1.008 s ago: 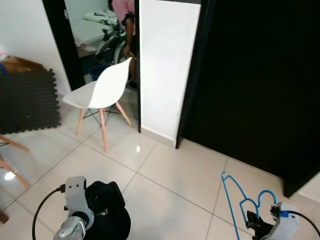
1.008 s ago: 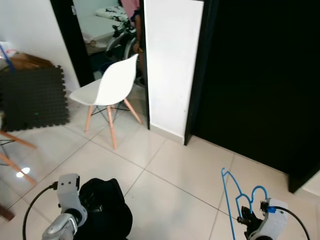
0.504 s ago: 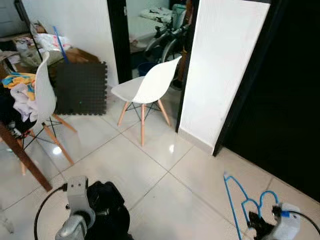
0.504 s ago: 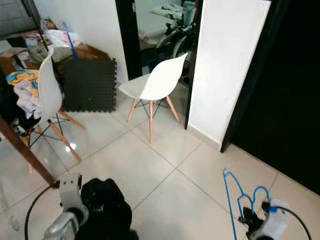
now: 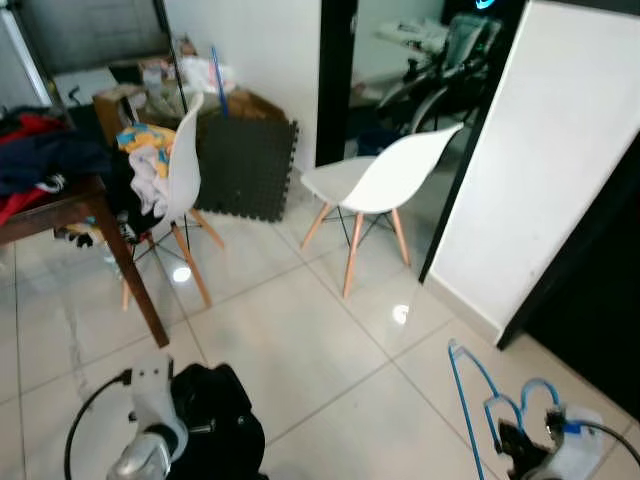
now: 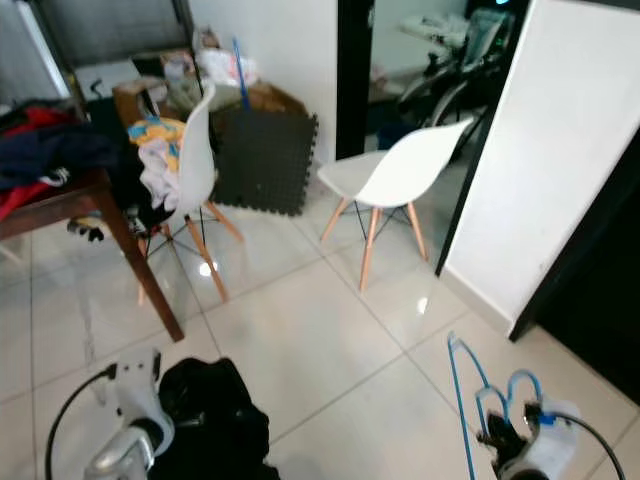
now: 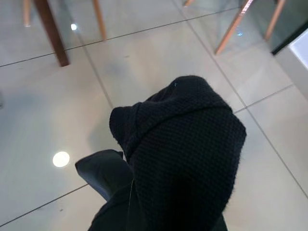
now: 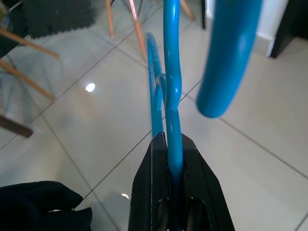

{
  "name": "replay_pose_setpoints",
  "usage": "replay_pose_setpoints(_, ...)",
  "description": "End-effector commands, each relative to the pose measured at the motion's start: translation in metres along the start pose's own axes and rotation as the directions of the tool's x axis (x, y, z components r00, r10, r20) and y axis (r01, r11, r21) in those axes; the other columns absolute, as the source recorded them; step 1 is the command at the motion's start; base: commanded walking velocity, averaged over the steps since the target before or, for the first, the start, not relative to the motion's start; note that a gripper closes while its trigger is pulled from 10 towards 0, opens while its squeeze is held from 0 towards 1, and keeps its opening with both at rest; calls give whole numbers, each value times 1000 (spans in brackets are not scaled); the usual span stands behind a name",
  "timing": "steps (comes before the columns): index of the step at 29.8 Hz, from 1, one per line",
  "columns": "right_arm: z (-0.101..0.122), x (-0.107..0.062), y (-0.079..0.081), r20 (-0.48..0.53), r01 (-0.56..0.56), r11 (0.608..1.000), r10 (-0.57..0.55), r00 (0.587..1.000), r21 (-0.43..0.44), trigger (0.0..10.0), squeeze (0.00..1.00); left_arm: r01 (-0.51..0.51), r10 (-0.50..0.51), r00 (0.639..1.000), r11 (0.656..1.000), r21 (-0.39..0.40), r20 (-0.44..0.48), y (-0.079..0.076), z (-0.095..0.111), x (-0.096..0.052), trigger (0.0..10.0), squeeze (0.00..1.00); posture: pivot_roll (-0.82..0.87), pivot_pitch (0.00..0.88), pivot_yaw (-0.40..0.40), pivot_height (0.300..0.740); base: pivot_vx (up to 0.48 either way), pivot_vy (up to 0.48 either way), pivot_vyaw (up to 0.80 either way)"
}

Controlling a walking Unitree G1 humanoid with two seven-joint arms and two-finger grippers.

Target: Hang hanger

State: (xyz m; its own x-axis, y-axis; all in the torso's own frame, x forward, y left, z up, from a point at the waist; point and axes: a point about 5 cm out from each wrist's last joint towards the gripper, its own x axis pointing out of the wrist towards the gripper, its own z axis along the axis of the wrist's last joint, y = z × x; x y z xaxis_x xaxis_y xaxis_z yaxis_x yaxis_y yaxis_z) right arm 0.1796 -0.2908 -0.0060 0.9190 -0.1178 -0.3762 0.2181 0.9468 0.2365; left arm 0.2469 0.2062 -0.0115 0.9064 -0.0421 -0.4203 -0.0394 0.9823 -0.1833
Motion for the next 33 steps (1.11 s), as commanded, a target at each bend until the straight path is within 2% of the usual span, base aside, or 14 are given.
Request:
replay_pose_setpoints(1,-5,-3,-4,-14,20,1000,-20,1000,17,10000,0,-1,1,1000,1000,13,4,2,2,0,10000,0,-38,68,-17,740,0,0,725)
replay_pose_setpoints(14,-6,-7,-6,-25,6,1000,-6,1000,14,10000,0,8,-8,1000,1000,15,0,0,1,0,10000,0,-21,62,-53,740,0,0,724)
replay_pose_setpoints(15,-4,-7,-6,-9,-5,1000,5,1000,25,10000,0,46,-46,999,997,55,7,-5,8,5,10000,0,-18,59,-57,740,0,0,0)
replay_pose_setpoints(17,-4,-6,-6,-9,-6,999,7,1000,33,10000,0,66,-67,998,995,79,11,-8,10,6,10000,0,-21,52,-52,740,0,0,0)
replay_pose_setpoints(20,-1,-2,-3,-7,-17,999,18,1000,27,10000,0,88,-89,996,990,112,9,-12,10,7,10000,0,-18,49,-48,740,385,0,0)
replay_pose_setpoints(27,0,1,2,-18,-49,999,49,999,0,10000,0,89,-90,996,990,107,10,-11,10,6,10000,0,-12,48,-47,740,480,0,0)
replay_pose_setpoints(33,5,6,13,-21,-122,991,121,992,-62,10000,0,78,-84,995,990,122,50,-9,22,9,10000,0,-2,61,-45,740,480,0,794)
